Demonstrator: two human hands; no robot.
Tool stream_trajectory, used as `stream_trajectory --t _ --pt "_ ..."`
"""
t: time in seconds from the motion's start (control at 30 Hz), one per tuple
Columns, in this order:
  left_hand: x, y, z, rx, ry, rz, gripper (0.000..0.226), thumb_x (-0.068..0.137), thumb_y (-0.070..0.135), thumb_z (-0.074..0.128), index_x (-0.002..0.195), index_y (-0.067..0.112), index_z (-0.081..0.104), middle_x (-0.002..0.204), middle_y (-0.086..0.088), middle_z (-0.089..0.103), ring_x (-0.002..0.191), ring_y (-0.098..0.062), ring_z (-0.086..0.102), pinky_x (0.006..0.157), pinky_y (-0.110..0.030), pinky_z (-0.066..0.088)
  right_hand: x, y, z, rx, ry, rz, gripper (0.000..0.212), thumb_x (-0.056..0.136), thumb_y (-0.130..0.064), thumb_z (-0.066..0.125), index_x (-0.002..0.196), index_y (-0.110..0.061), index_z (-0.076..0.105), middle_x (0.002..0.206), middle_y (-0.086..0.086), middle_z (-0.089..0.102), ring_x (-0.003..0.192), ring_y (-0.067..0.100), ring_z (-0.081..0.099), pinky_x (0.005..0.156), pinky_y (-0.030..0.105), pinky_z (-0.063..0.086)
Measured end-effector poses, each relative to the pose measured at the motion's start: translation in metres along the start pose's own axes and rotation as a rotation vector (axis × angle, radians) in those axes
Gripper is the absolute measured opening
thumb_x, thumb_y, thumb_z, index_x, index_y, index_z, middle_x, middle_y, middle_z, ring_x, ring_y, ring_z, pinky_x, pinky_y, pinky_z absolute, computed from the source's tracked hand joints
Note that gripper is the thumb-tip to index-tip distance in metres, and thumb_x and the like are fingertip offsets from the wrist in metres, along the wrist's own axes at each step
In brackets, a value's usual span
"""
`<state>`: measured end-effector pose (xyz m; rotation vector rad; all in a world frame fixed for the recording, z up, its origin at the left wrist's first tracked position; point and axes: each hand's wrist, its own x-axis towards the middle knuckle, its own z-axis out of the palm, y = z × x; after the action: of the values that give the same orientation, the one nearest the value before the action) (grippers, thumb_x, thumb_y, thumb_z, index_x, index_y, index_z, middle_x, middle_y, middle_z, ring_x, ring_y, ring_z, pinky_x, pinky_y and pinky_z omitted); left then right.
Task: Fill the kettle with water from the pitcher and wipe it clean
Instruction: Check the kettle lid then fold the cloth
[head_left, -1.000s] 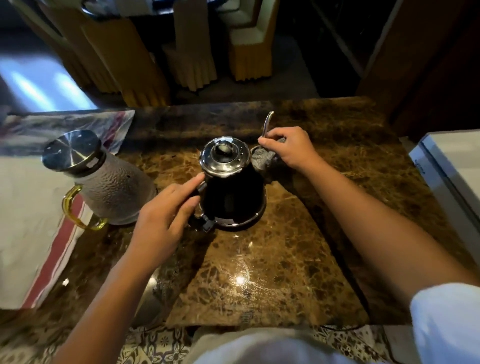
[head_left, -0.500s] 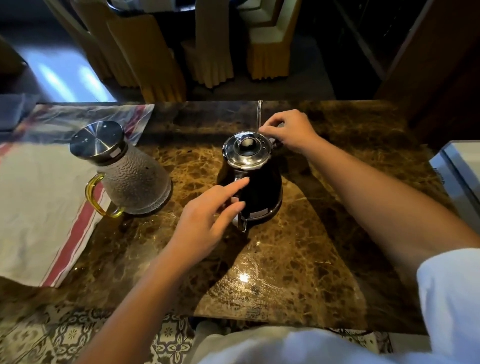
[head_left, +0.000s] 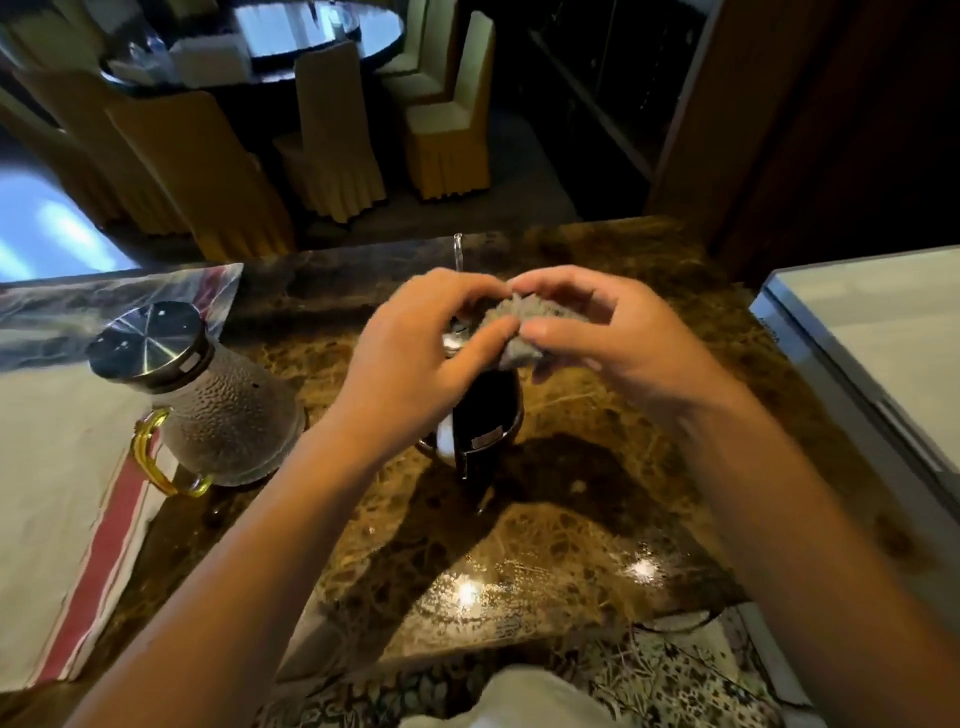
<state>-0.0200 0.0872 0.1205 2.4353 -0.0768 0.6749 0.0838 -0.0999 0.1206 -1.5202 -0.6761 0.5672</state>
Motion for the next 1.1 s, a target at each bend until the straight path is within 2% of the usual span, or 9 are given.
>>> stream_trajectory --t 0.13,0.23,0.33,0.5,0.6,0.7,0.83,1.0,1.1 --pt "-0.009 0.01 -0.005 -0.171 0.024 0.008 0.024 0.097 0.025 0.07 0.12 0.023 0.065 0.111 0.013 0.066 0.104 -0.005 0.064 0.088 -0.02 0.053 -0.038 -0.005 0.005 0.008 0.03 -0.014 0.047 0.086 0.001 0.077 0.131 -0.008 0.067 0.124 0.012 0.074 0.109 0.029 0.075 0.082 0.041 0.065" --pt "-0.015 0.018 -0.008 -0.332 0.075 0.01 0.019 0.095 0.015 0.073 0.112 0.017 0.067 0.108 0.011 0.069 0.104 -0.012 0.067 0.089 -0.024 0.053 -0.062 -0.005 0.008 -0.286 0.236 -0.08 0.013 0.092 -0.02 0.079 0.099 -0.01 0.074 0.088 0.014 0.076 0.074 0.031 0.074 0.064 0.042 0.061" --pt "-0.018 0.028 -0.003 -0.542 0.088 -0.052 0.017 0.095 0.008 0.072 0.108 0.016 0.066 0.105 0.012 0.069 0.103 -0.01 0.069 0.091 -0.03 0.057 -0.081 0.005 0.003 -0.591 0.314 -0.049 0.042 0.098 -0.041 0.069 0.071 -0.01 0.063 0.063 0.005 0.06 0.056 0.012 0.055 0.057 0.033 0.04" --pt "-0.025 0.042 0.021 -0.695 -0.039 -0.204 0.039 0.09 -0.007 0.064 0.109 0.026 0.058 0.107 0.008 0.062 0.098 0.004 0.065 0.083 -0.02 0.054 -0.102 0.006 -0.009 -0.55 0.346 -0.095 0.019 0.102 -0.025 0.065 0.088 -0.013 0.069 0.095 -0.001 0.066 0.086 0.011 0.064 0.077 0.029 0.049" --pt "-0.021 0.046 0.033 -0.736 -0.297 -0.254 0.049 0.09 0.017 0.075 0.13 0.036 0.054 0.124 0.007 0.062 0.111 0.002 0.064 0.09 -0.021 0.056 -0.105 0.002 -0.024 -0.378 0.335 -0.161 0.017 0.105 -0.016 0.061 0.09 -0.007 0.062 0.079 -0.011 0.062 0.073 0.004 0.06 0.067 0.02 0.047" --pt "-0.017 0.052 0.059 -0.651 -0.5 -0.188 0.055 0.086 0.039 0.075 0.137 0.034 0.054 0.123 0.015 0.068 0.111 0.001 0.067 0.087 -0.019 0.055 -0.097 0.004 -0.041 -0.367 0.364 -0.223 0.01 0.104 -0.015 0.063 0.095 -0.013 0.066 0.084 -0.012 0.065 0.079 0.003 0.063 0.07 0.022 0.051" --pt "-0.004 0.059 0.101 -0.746 -0.369 -0.343 0.031 0.087 0.038 0.073 0.114 0.024 0.07 0.09 0.01 0.073 0.076 -0.002 0.066 0.066 -0.019 0.049 -0.088 0.013 -0.083 -0.402 0.382 -0.276 0.003 0.101 -0.018 0.068 0.099 -0.019 0.07 0.092 -0.009 0.071 0.085 0.003 0.068 0.072 0.024 0.055" --pt "0.038 0.062 0.143 -1.044 -0.144 -0.533 0.013 0.08 0.034 0.08 0.092 0.032 0.076 0.097 0.007 0.07 0.094 -0.013 0.065 0.085 -0.032 0.05 -0.074 0.032 -0.166 -0.537 0.209 -0.274 0.015 0.085 -0.021 0.08 0.089 -0.023 0.066 0.091 -0.008 0.064 0.087 0.012 0.063 0.074 0.027 0.048" --pt "0.06 0.078 0.168 -0.955 -0.1 -0.542 0.014 0.086 0.018 0.078 0.087 0.03 0.071 0.094 0.007 0.067 0.092 -0.013 0.062 0.081 -0.031 0.05 -0.073 0.047 -0.204 -0.528 0.014 -0.251 0.02 0.081 -0.035 0.083 0.091 -0.025 0.069 0.103 -0.009 0.066 0.101 0.018 0.066 0.085 0.03 0.052"
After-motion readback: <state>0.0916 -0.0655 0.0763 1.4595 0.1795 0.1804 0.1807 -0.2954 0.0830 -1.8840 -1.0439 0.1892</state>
